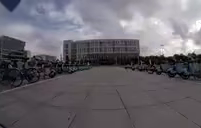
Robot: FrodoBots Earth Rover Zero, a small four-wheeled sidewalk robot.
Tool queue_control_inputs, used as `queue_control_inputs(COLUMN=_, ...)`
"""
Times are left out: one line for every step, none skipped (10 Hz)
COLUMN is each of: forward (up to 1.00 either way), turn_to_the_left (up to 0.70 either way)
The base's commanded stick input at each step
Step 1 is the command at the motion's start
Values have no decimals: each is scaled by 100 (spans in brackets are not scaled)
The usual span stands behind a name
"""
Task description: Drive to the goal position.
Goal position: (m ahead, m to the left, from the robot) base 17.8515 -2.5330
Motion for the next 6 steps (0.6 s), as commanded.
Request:
queue_control_inputs(forward=62, turn_to_the_left=0)
queue_control_inputs(forward=70, turn_to_the_left=0)
queue_control_inputs(forward=70, turn_to_the_left=0)
queue_control_inputs(forward=70, turn_to_the_left=0)
queue_control_inputs(forward=70, turn_to_the_left=0)
queue_control_inputs(forward=70, turn_to_the_left=0)
